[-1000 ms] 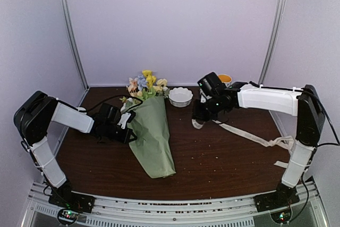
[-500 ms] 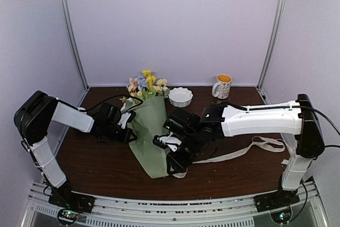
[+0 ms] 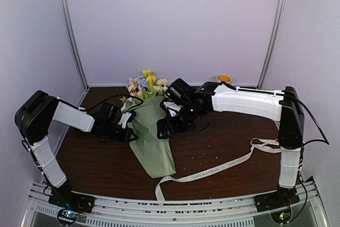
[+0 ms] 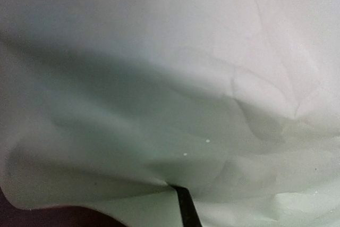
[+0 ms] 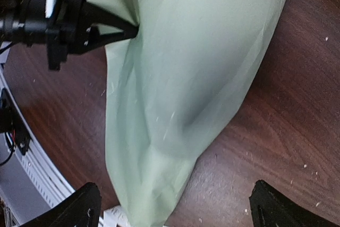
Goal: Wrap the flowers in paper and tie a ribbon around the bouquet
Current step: Place the left side of the ribbon at the center of the board, then pick up the left side of the ribbon at the center of the board.
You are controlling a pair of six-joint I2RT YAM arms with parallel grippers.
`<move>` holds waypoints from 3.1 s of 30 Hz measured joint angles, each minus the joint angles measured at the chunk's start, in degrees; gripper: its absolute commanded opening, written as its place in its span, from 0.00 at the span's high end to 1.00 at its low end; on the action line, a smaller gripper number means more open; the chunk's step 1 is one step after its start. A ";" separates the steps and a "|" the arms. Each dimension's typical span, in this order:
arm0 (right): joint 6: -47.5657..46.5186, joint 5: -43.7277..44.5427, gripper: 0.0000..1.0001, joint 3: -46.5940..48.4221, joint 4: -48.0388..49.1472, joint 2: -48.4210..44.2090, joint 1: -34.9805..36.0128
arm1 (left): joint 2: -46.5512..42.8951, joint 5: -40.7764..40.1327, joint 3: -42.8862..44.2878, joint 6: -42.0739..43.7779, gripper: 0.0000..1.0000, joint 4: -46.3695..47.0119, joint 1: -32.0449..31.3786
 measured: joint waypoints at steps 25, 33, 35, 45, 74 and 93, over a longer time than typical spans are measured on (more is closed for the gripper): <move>10.80 -2.01 0.13 6.12 9.29 16.68 -0.81 | 1.62 1.36 1.46 0.02 1.00 -0.02 0.04; 13.29 -3.06 0.51 5.31 11.15 17.57 -1.07 | 1.77 1.51 1.51 0.02 1.00 0.00 0.04; 13.81 -3.19 0.58 5.05 11.67 17.57 -1.11 | 1.77 1.53 1.53 0.02 1.00 0.02 0.04; 15.82 -4.35 0.84 3.52 14.73 17.57 -1.27 | 1.99 1.64 1.75 0.00 0.95 0.00 0.04; 15.13 -10.03 1.00 2.95 14.67 17.55 -3.43 | -31.06 -9.90 -4.02 8.55 0.55 -13.84 -34.47; 11.13 -10.88 1.00 2.38 13.05 16.37 -3.98 | -0.59 -12.13 17.05 23.08 0.62 -34.18 -44.26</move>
